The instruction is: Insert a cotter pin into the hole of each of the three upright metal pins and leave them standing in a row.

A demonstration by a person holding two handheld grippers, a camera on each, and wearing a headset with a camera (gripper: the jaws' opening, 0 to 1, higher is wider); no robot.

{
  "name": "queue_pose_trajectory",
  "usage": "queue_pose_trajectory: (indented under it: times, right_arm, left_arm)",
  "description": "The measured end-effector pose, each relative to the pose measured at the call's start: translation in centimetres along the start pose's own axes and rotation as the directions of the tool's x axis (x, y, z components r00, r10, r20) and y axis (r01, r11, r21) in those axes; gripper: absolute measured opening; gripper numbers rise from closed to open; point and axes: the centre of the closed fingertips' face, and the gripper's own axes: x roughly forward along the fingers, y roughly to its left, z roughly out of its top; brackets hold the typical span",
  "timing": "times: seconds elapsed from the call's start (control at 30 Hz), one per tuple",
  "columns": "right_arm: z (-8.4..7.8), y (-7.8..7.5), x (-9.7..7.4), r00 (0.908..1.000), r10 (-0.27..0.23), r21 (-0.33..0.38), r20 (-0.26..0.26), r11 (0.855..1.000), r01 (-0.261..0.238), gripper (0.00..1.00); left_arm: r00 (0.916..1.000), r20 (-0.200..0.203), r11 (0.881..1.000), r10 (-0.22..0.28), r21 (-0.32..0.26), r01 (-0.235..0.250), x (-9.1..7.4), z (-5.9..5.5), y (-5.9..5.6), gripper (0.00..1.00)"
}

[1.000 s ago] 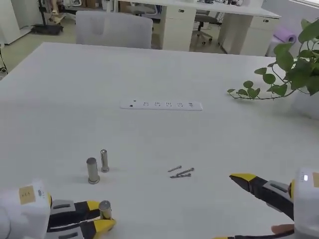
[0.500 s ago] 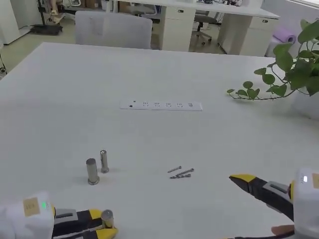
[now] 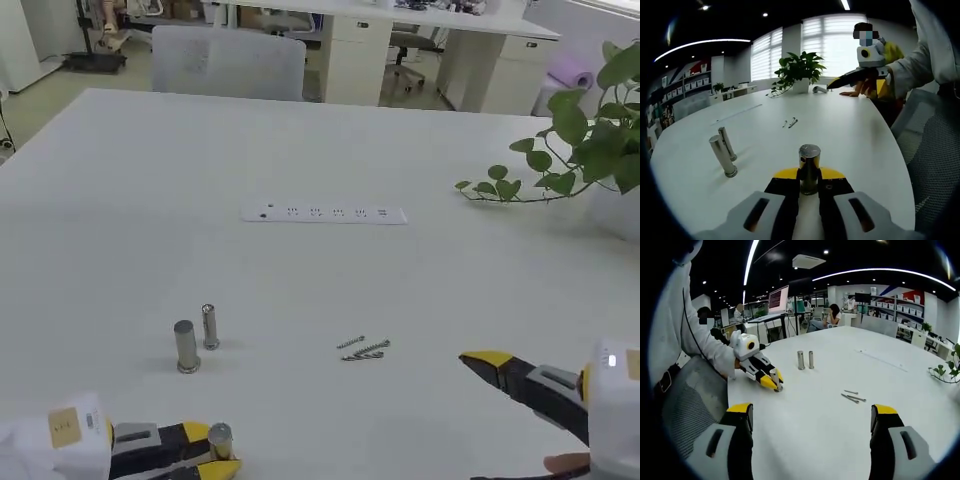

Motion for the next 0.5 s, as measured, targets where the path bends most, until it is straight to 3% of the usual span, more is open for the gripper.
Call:
queue_pose_trajectory:
  times: [0.07,0.27,0.43,0.5]
  right_arm:
    - [0.0,0.0,0.0,1.0,-0.001,-0.001,-0.001,1.0,0.001,1.0]
    - [-0.1,0.0,-0.1,1.0,0.0,-0.003,-0.003,1.0,0.0,1.0]
    - [0.0,-0.1,-0.1,1.0,-0.001,-0.002,-0.002,1.0,0.001,1.0]
    - [-0.1,-0.1,-0.1,1.0,0.0,-0.005,-0.004,1.0,0.0,1.0]
  left_arm:
    - [0.9997,0.023,1.0,-0.001,-0.02,0.002,0.0,0.5,0.1,0.14]
    - [0.9994,0.034,0.999,0.001,-0.032,0.0,-0.2,0.8,0.3,0.23]
    - [0.9969,0.078,0.996,-0.01,-0.087,0.017,-0.9,2.1,0.4,0.32]
    - [0.9914,0.128,0.991,-0.025,-0.127,0.042,-1.3,3.1,0.2,0.39]
